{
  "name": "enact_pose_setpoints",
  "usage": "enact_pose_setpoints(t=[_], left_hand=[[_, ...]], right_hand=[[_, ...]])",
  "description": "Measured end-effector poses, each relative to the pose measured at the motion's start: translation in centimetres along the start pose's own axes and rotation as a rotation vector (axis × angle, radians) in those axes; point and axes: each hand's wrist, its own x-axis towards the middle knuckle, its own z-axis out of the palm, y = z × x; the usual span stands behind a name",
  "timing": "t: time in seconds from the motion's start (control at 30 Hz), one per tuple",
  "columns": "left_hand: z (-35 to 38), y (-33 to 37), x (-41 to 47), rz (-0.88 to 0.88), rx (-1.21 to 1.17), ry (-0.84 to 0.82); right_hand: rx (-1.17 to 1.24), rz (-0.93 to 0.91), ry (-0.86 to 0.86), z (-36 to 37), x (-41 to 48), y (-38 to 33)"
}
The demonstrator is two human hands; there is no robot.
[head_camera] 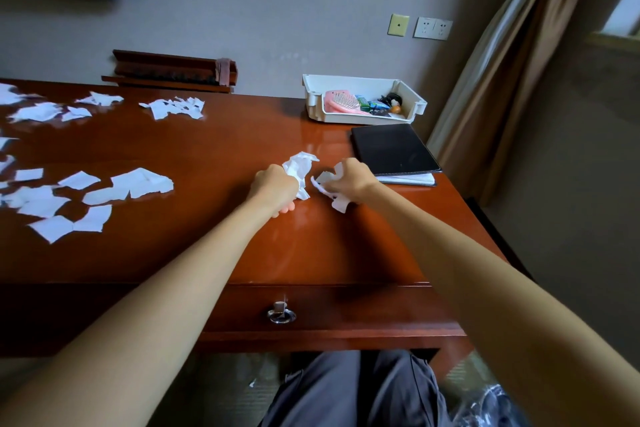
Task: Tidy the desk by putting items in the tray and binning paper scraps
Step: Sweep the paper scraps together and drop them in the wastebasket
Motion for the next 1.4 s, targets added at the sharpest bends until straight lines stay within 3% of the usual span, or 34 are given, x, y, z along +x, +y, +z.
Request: enact_pose_setpoints(t=[0.23,0.53,0.77,0.93,1.1,1.4], left_hand=[[0.2,-0.1,0.6,-0.015,-0.015,0.013],[-0.7,1.6,-0.4,0.037,-0.187,0.053],[1.5,7.5,-5.1,0.169,-0.395,-0.192],[7.8,12.7,-8.9,0.256,-0.408,-0.359],[16.8,16.9,-13.6,0.337,-0.361,-0.578],[33.7,17.6,-19.9,0.301,-0.172,-0.779]], right_hand=[[0.038,-0.009,0.012,0.9,0.5,-0.3],[0.276,-0.037,0.329,-1.7,-0.7,0.8],[0.433,0.007,0.559,-6.4,-4.8,4.7],[0.433,0.104,0.807,-9.7,-9.6,12.1],[0.478,0.261,0.915,-11.2,-15.1,21.1],[0.363,0.585,0.872,-7.5,-21.5,37.1]])
